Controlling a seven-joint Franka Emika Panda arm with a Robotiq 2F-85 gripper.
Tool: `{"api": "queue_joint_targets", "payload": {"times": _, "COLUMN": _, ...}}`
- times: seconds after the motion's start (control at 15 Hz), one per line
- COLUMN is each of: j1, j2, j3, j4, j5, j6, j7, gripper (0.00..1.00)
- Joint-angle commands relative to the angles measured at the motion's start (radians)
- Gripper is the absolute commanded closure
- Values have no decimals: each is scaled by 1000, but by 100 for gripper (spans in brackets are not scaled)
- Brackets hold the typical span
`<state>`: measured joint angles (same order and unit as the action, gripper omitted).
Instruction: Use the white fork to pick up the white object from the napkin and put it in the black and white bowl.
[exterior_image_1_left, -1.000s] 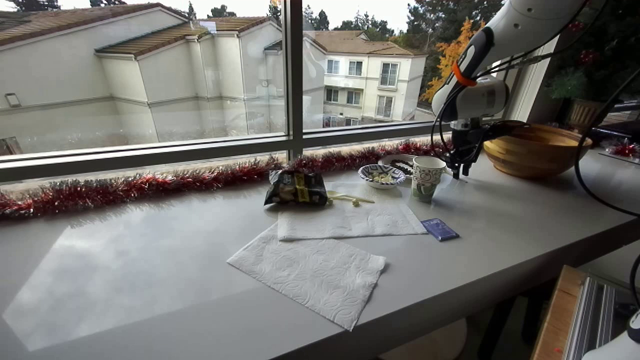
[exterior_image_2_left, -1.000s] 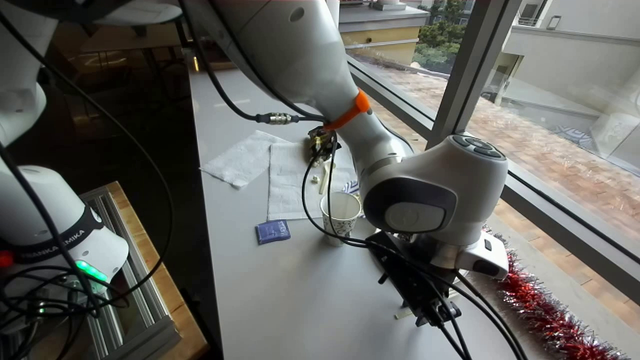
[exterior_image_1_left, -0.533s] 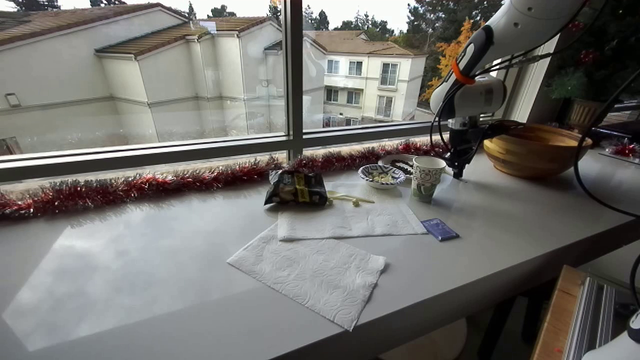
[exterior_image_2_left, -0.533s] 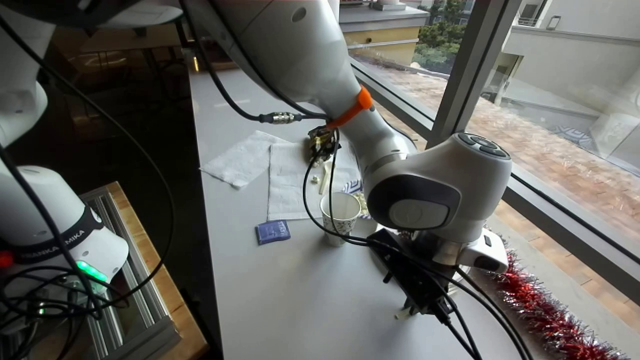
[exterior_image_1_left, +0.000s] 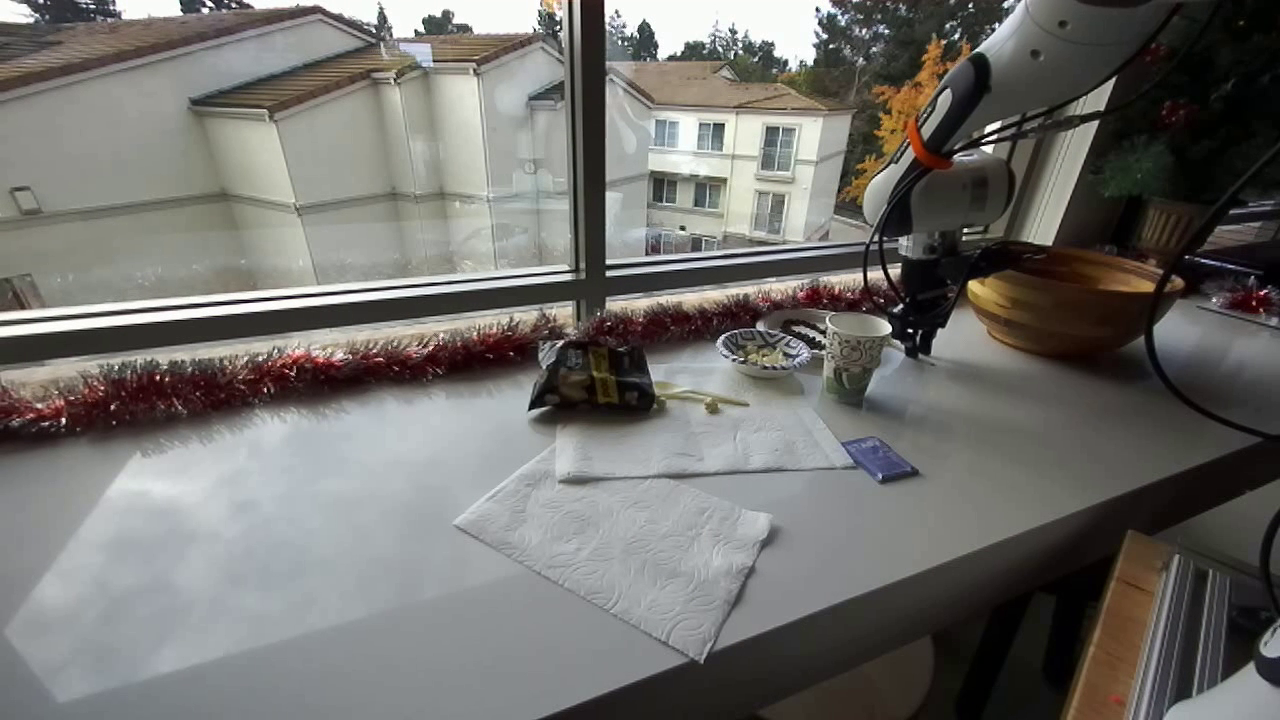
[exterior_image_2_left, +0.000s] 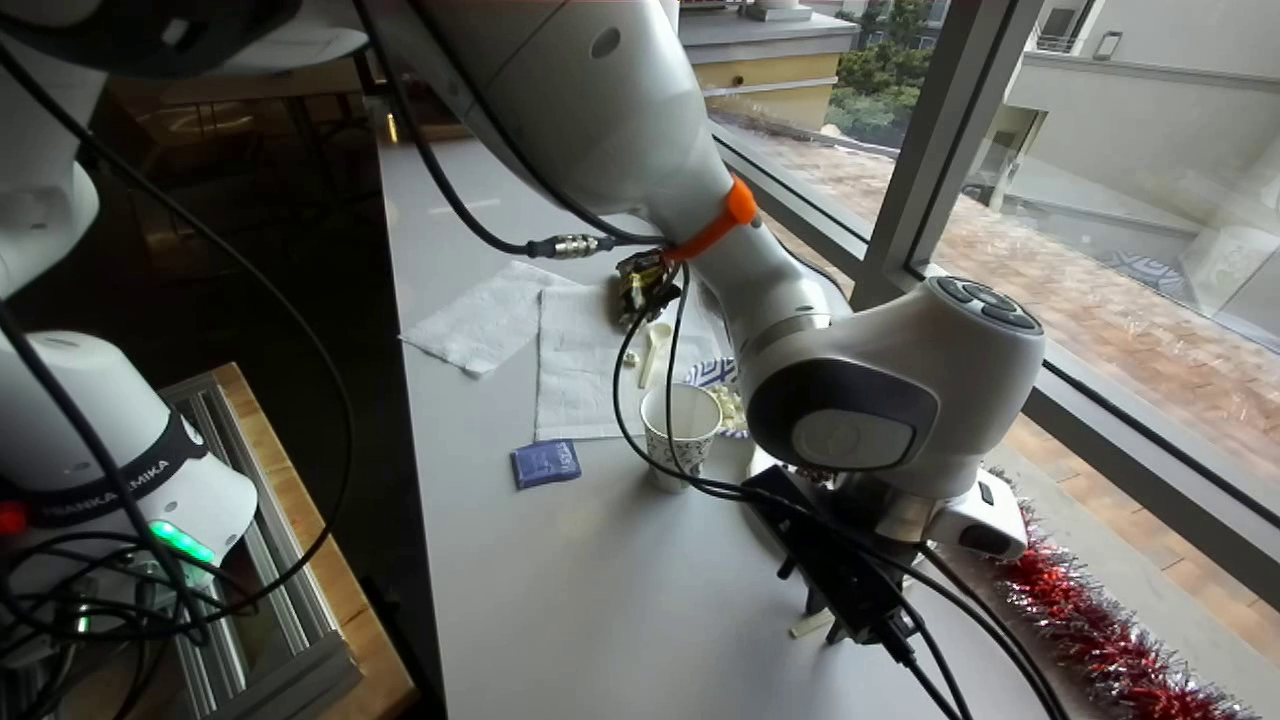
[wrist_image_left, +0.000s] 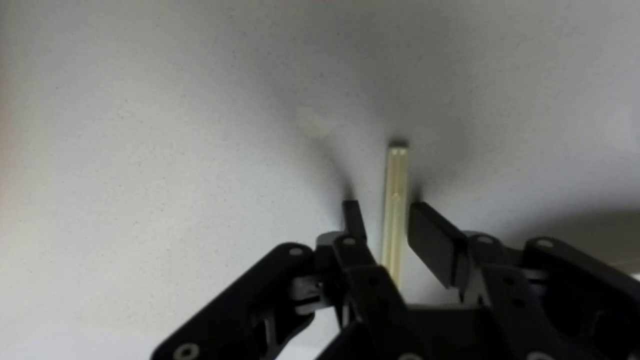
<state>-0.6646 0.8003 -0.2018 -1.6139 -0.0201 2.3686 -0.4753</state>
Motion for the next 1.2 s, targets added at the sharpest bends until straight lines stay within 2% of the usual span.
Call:
{"api": "queue_joint_targets", "payload": {"times": 0.0, "j1": -39, "j2": 47, "j3": 36, "j4": 64, "j5": 7, "j6": -57, "j7": -32, "gripper": 78}}
{"api": "queue_joint_targets", "payload": {"times": 0.07, "j1": -43, "j2": 48, "j3": 39, "j4": 71, "j5": 8, "j6": -66, "j7": -33, "gripper": 93}}
{"api": "queue_joint_targets", "payload": {"times": 0.13, "j1": -46, "j2": 46, "j3": 41, "j4": 71, "j5": 7, "j6": -66, "j7": -35, "gripper": 94}}
{"api": "queue_joint_targets", "payload": {"times": 0.2, "j1": -49, "j2": 38, "j3": 44, "j4": 63, "j5": 7, "j6": -68, "j7": -40, "gripper": 100}}
{"api": "queue_joint_targets", "payload": {"times": 0.53, "j1": -35, "j2": -41, "j3": 35, "j4": -23, "j5": -7, "j6": -44, "j7": -32, "gripper": 97}}
{"api": "queue_joint_targets", "payload": {"times": 0.87, "j1": 16, "j2": -216, "j3": -19, "j4": -244, "j5": -18, "j6": 24, "j7": 81, "gripper": 97}}
{"api": "queue_joint_targets", "payload": {"times": 1.13, "j1": 104, "j2": -336, "j3": -130, "j4": -377, "j5": -82, "j6": 21, "j7": 265, "gripper": 97}}
